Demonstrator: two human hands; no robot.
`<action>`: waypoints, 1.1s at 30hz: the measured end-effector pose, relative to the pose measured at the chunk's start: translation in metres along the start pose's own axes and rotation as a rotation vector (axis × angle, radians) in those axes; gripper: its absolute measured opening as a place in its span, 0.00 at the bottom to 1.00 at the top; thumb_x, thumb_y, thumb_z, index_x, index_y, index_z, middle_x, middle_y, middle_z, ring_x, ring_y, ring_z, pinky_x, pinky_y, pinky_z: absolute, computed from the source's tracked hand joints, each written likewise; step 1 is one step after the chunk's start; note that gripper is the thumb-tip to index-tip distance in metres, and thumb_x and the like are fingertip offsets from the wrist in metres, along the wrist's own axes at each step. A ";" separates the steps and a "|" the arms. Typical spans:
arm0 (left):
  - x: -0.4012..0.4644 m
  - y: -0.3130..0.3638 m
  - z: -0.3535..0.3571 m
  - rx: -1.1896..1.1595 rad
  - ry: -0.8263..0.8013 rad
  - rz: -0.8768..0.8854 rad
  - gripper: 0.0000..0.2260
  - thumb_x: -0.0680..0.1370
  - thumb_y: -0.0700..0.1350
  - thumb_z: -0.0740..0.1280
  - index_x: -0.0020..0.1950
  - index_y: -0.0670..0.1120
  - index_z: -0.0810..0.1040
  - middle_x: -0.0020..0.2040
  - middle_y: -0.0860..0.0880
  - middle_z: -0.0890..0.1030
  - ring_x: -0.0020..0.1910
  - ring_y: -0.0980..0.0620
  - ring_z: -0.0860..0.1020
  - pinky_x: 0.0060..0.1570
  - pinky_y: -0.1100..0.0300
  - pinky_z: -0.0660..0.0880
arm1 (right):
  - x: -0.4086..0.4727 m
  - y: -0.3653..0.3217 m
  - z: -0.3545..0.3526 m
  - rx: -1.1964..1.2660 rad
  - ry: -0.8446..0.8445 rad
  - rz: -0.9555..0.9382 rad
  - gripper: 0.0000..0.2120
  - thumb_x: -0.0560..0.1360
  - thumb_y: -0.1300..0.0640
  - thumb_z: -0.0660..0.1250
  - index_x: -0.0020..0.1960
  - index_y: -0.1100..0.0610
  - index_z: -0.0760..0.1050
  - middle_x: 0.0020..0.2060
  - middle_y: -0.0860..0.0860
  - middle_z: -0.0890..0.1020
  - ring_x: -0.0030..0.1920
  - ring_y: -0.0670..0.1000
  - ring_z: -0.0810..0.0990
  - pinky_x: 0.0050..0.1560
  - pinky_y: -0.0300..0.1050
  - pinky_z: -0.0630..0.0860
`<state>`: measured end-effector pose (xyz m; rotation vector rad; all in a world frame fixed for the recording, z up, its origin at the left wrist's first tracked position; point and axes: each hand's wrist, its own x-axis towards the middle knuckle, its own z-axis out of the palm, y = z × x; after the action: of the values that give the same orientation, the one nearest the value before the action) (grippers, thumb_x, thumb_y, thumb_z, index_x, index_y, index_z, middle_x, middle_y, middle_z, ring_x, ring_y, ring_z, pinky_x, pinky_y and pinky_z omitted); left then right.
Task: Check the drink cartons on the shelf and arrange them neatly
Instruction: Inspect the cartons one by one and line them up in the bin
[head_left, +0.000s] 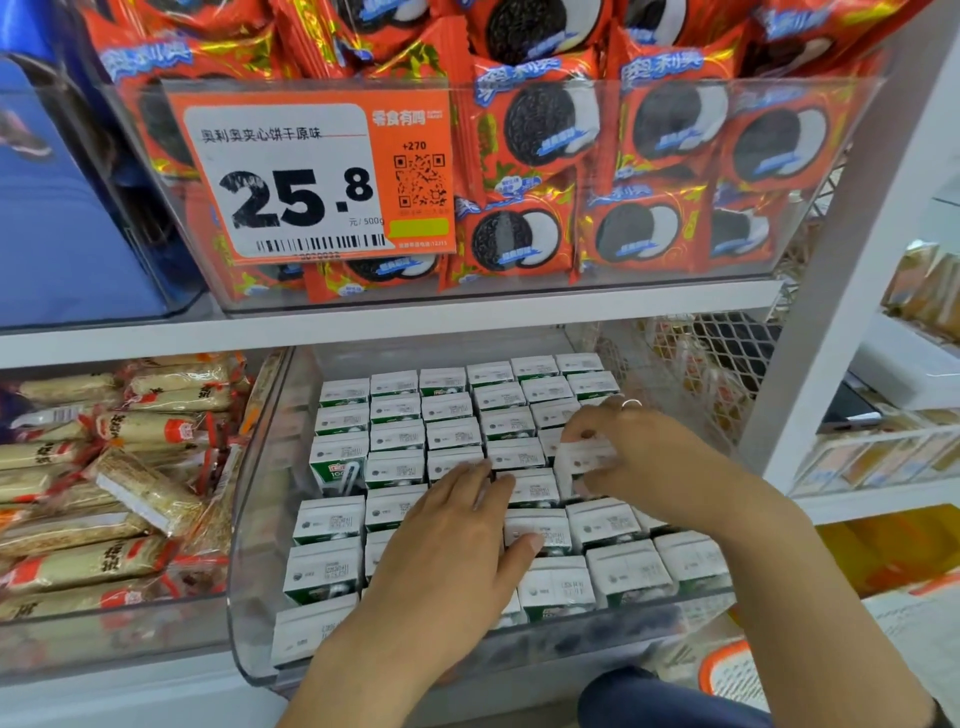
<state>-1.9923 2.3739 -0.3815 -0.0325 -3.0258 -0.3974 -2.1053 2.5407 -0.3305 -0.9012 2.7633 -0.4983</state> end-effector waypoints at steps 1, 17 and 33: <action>0.000 0.000 0.000 -0.001 -0.003 -0.001 0.28 0.80 0.63 0.47 0.78 0.54 0.51 0.79 0.55 0.50 0.77 0.57 0.46 0.73 0.62 0.45 | -0.004 0.002 -0.002 0.078 0.024 -0.005 0.15 0.73 0.52 0.70 0.57 0.43 0.70 0.55 0.48 0.75 0.45 0.44 0.74 0.39 0.37 0.70; 0.003 0.003 -0.021 -0.520 0.459 -0.173 0.14 0.79 0.57 0.56 0.59 0.58 0.76 0.50 0.61 0.81 0.46 0.64 0.78 0.43 0.71 0.73 | -0.041 -0.014 0.007 1.491 0.348 0.257 0.14 0.59 0.46 0.74 0.40 0.54 0.82 0.34 0.50 0.83 0.35 0.47 0.82 0.35 0.37 0.77; -0.001 0.022 -0.034 -1.452 0.126 -0.206 0.17 0.65 0.51 0.72 0.52 0.47 0.82 0.35 0.45 0.83 0.39 0.52 0.83 0.45 0.62 0.80 | -0.045 -0.022 0.006 1.639 0.128 0.124 0.24 0.65 0.52 0.73 0.59 0.60 0.78 0.46 0.53 0.84 0.45 0.50 0.83 0.44 0.41 0.80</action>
<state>-1.9875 2.3864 -0.3433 0.1891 -1.9437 -2.2771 -2.0560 2.5490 -0.3243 -0.2059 1.4559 -2.2041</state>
